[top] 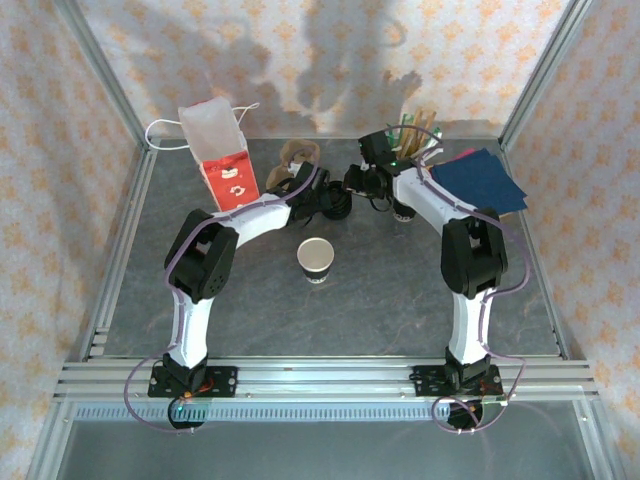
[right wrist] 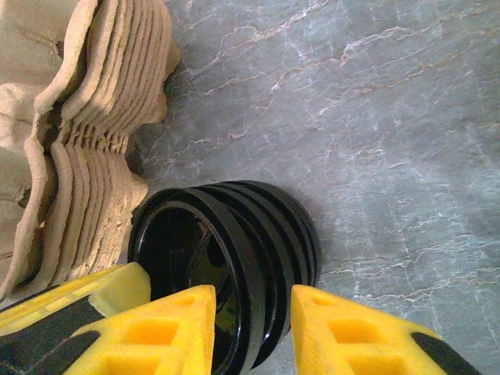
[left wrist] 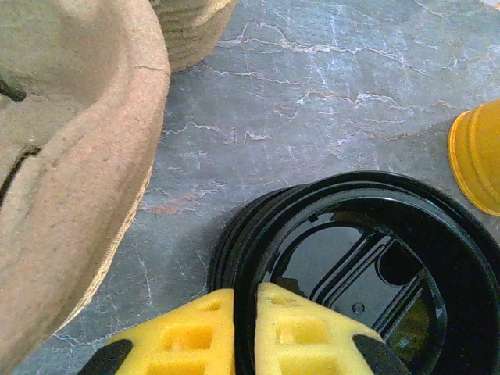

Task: Pack the takeout coffee

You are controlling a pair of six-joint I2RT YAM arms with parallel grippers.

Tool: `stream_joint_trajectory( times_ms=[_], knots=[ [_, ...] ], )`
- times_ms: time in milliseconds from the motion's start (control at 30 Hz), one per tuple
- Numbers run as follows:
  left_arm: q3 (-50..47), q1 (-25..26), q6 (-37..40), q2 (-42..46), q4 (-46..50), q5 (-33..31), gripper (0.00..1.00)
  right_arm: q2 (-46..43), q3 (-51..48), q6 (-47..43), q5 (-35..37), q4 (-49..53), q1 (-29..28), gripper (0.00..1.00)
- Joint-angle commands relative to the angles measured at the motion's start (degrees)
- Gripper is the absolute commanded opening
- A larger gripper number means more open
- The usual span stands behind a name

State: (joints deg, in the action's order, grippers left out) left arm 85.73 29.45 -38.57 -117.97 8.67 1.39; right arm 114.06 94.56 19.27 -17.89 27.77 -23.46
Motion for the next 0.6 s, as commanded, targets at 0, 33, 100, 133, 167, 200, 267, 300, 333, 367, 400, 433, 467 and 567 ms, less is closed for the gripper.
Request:
stream_joint_trajectory(
  times_ms=[0,33,100,133,167,200,267,300,333,367,400,433,467,567],
  knots=[
    [-0.8,-0.6,-0.1,2.9,-1.3,0.9,0.12,1.0,0.9,-0.4,-1.1,-0.9,-0.1,0.3],
    [-1.0,-0.7,-0.2,2.9,-1.4,1.1,0.12,1.4,1.1,-0.5,-1.1,-0.6,-0.1,0.3],
    [-1.1,-0.8,-0.4,2.9,-1.8,1.5,0.12,1.9,1.3,-0.6,-1.0,-0.4,-0.1,0.3],
    [-1.2,-0.8,-0.4,2.9,-2.0,1.6,0.12,2.0,1.2,-0.6,-0.9,-0.5,-0.1,0.3],
    [-1.2,-0.9,-0.4,2.9,-2.0,1.7,0.12,2.1,1.1,-0.6,-0.9,-0.5,-0.1,0.3],
    [-1.2,-0.8,-0.4,2.9,-2.0,1.7,0.12,2.2,1.1,-0.6,-0.8,-0.5,-0.1,0.3],
    [-1.2,-0.9,-0.5,2.9,-2.2,1.9,0.12,2.5,1.1,-0.5,-0.7,-0.5,-0.1,0.3],
    [-1.2,-0.9,-0.5,2.8,-2.3,2.0,0.12,2.6,1.1,-0.5,-0.7,-0.5,-0.1,0.3],
    [-1.2,-0.9,-0.5,2.8,-2.3,2.0,0.12,2.7,1.1,-0.5,-0.8,-0.6,-0.1,0.3],
    [-1.2,-0.9,-0.5,2.8,-2.4,2.2,0.12,2.6,1.1,-0.5,-0.9,-0.7,-0.1,0.29],
    [-1.1,-0.9,-0.5,2.9,-2.5,2.2,0.12,2.7,1.1,-0.5,-1.1,-0.7,-0.1,0.29],
    [-1.1,-0.9,-0.5,2.9,-2.5,2.2,0.11,2.7,1.1,-0.5,-1.4,-0.9,-0.2,0.29],
    [-1.1,-0.9,-0.5,3.0,-2.6,2.2,0.12,2.7,1.1,-0.5,-1.6,-1.0,-0.1,0.29],
    [-1.1,-0.9,-0.4,3.0,-2.7,2.4,0.11,2.7,1.2,-0.5,-2.1,-1.2,-0.1,0.28]
  ],
)
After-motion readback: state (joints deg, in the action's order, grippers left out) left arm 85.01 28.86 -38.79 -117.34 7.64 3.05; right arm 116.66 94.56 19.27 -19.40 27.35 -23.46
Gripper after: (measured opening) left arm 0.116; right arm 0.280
